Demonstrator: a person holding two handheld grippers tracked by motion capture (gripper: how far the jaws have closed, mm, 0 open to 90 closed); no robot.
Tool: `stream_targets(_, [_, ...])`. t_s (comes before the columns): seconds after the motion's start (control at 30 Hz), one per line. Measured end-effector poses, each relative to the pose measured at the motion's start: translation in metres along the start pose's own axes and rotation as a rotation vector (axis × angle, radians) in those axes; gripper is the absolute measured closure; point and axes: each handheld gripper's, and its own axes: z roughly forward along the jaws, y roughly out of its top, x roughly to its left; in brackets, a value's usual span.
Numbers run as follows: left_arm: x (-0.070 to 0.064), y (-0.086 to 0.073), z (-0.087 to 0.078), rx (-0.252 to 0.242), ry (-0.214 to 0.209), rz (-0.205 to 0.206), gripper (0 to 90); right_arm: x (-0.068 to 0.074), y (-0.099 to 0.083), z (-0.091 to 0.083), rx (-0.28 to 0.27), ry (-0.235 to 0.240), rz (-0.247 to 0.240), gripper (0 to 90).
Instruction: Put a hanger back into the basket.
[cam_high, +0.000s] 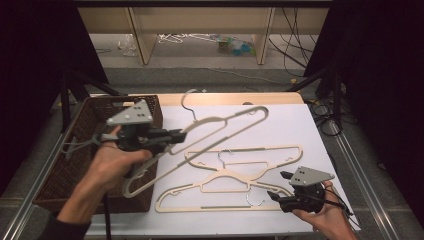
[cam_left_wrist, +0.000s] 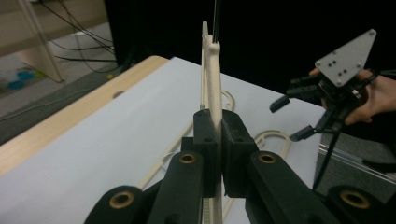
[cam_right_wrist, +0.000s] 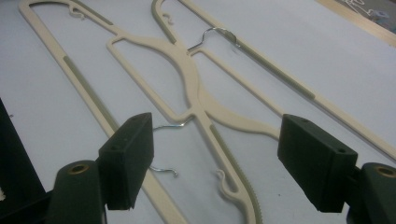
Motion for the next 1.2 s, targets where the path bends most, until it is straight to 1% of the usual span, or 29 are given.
stream_targets(0.03, [0.003,0.001,-0.006,-0.005,0.014,-0.005,85.8,0.000,-0.001,0.001,0.001,0.001,-0.005,28.1])
stream_targets(0.13, [0.016,0.002,-0.029,-0.002,0.086,0.004,85.8,0.001,-0.001,0.002,0.009,0.004,-0.004,28.4])
stream_targets(0.2, [0.027,-0.001,-0.042,-0.004,0.133,-0.001,85.8,0.001,-0.001,0.002,0.009,0.006,-0.008,28.8])
stream_targets(0.23, [0.032,-0.003,-0.048,-0.007,0.153,-0.003,85.8,0.001,-0.001,0.002,0.007,0.006,-0.007,28.8])
stream_targets(0.27, [0.038,-0.005,-0.053,-0.010,0.171,0.004,85.8,0.001,-0.001,0.003,0.010,0.008,-0.003,28.8])
stream_targets(0.33, [0.048,-0.011,-0.063,-0.012,0.212,0.001,85.8,0.001,-0.002,0.004,0.003,0.010,-0.018,28.8])
stream_targets(0.37, [0.054,-0.014,-0.067,-0.016,0.224,0.000,85.8,0.001,-0.002,0.004,0.002,0.012,-0.017,28.8])
stream_targets(0.47, [0.069,-0.025,-0.076,-0.007,0.264,-0.009,85.9,0.002,-0.002,0.005,0.006,0.014,-0.015,29.0])
stream_targets(0.53, [0.078,-0.033,-0.081,-0.008,0.280,-0.011,85.9,0.001,-0.002,0.005,0.009,0.016,-0.012,28.9])
stream_targets(0.57, [0.082,-0.038,-0.083,-0.004,0.289,-0.027,85.8,0.001,-0.002,0.005,0.007,0.014,-0.011,29.0])
stream_targets(0.6, [0.088,-0.042,-0.085,-0.008,0.295,-0.018,85.8,0.001,-0.003,0.005,0.009,0.015,-0.008,28.9])
stream_targets(0.63, [0.093,-0.046,-0.088,-0.006,0.312,-0.016,85.9,0.001,-0.003,0.005,0.011,0.016,-0.008,28.9])
stream_targets(0.77, [0.106,-0.062,-0.095,-0.005,0.328,-0.025,85.8,0.000,-0.003,0.006,0.004,0.007,-0.008,28.1])
stream_targets(0.8, [0.108,-0.064,-0.096,-0.004,0.332,-0.022,85.8,0.000,-0.004,0.006,0.003,0.007,-0.010,28.2])
stream_targets(0.87, [0.114,-0.071,-0.099,-0.008,0.345,-0.033,85.8,0.000,-0.004,0.006,0.003,0.010,-0.008,28.1])
stream_targets(0.9, [0.117,-0.075,-0.101,-0.007,0.349,-0.029,85.8,0.000,-0.004,0.006,0.002,0.012,-0.007,28.1])
stream_targets(1.0, [0.124,-0.085,-0.106,-0.004,0.365,-0.061,85.8,0.001,-0.004,0.006,0.003,0.017,-0.007,28.1])
stream_targets(1.1, [0.129,-0.095,-0.111,-0.004,0.379,-0.071,85.8,0.000,-0.004,0.007,0.004,0.018,-0.013,28.1])
stream_targets(1.2, [0.132,-0.104,-0.117,-0.011,0.387,-0.091,85.8,0.000,-0.004,0.008,0.005,0.020,-0.013,28.1])
